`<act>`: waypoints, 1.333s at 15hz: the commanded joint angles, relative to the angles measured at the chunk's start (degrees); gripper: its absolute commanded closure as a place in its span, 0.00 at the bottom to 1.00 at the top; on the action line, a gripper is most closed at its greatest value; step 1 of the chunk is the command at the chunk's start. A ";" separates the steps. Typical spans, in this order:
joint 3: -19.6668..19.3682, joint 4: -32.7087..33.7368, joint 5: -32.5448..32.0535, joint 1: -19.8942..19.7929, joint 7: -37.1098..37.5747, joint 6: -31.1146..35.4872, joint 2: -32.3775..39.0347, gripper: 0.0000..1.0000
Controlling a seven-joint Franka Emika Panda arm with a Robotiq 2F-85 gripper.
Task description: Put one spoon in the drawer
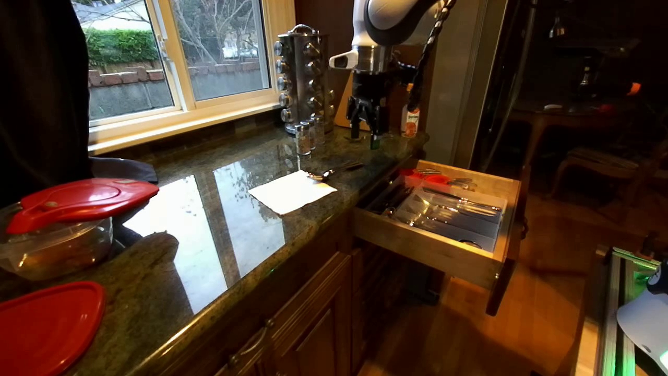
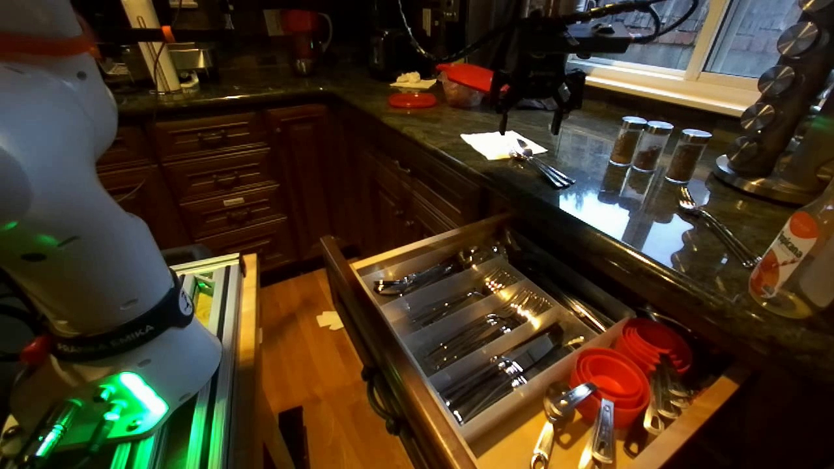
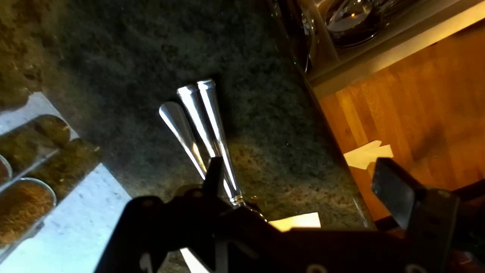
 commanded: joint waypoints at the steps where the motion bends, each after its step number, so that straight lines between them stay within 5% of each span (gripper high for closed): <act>1: 1.14 5.60 -2.02 -0.08 -5.83 -2.71 5.81 0.00; 8: 2.22 13.16 -6.42 -0.28 -14.40 -4.23 12.53 0.00; 11: 2.69 15.54 -6.47 -0.20 -18.30 -4.51 14.61 0.29; 20: 3.09 20.23 -6.52 0.12 -23.67 -7.86 18.66 0.46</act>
